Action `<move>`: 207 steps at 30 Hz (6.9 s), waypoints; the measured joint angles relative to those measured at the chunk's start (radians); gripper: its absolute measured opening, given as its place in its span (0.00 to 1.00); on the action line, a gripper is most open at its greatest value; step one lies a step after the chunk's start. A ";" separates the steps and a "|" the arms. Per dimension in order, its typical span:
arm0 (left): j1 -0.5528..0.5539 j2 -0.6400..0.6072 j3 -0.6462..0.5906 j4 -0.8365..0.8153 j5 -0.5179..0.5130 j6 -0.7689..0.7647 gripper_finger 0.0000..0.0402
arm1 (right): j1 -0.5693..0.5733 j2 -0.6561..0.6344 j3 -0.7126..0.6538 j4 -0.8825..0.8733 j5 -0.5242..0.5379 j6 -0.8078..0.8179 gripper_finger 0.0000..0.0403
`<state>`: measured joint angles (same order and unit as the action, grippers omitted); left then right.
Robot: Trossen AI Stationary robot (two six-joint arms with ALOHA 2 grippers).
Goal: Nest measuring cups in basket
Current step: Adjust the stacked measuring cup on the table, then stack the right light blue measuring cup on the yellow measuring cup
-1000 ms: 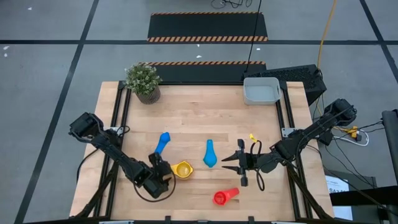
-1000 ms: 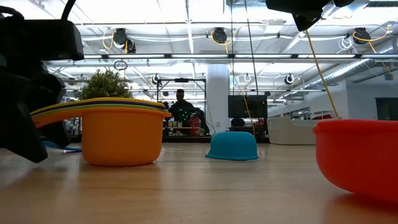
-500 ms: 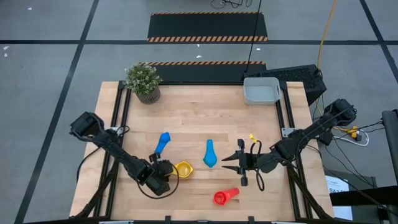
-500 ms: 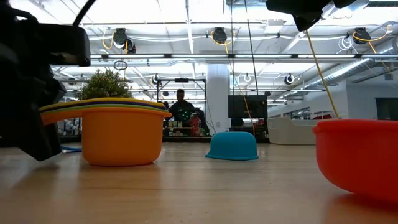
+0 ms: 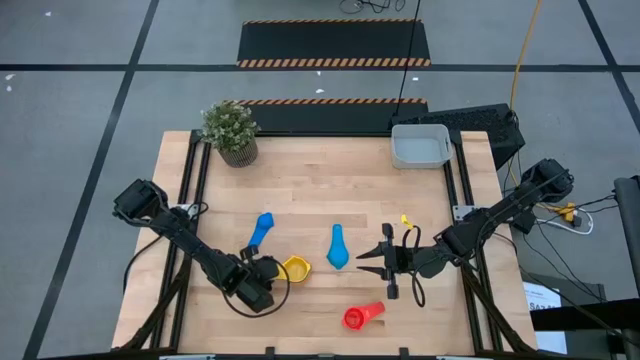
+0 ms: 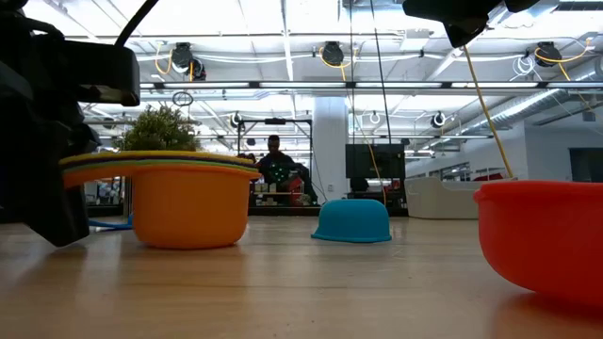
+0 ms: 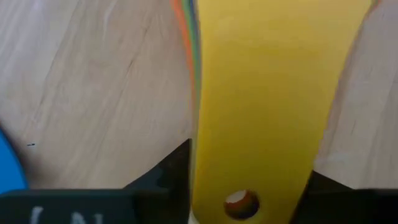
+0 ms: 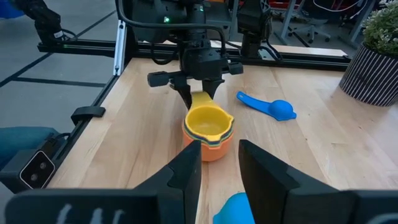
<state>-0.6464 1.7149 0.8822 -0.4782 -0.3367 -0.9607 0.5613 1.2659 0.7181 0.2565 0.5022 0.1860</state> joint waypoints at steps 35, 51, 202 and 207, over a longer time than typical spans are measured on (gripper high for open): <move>0.039 -0.416 0.000 -0.455 -0.165 -0.042 0.64 | -0.685 0.414 0.269 -0.439 -0.763 0.200 0.50; 0.082 -0.414 0.000 -0.453 -0.177 -0.017 0.63 | -0.752 0.749 0.634 -0.804 -0.978 -0.147 0.59; 0.277 -0.080 0.146 0.482 -0.287 0.864 0.03 | -0.107 0.361 0.308 0.026 0.326 -0.361 0.03; 0.248 -0.143 0.146 0.474 -0.292 0.862 0.02 | -0.065 0.325 0.308 0.010 0.379 -0.394 0.12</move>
<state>-0.3979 1.5714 1.0286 -0.0046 -0.6289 -0.0990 0.4959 1.5908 1.0257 0.2662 0.8809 -0.2078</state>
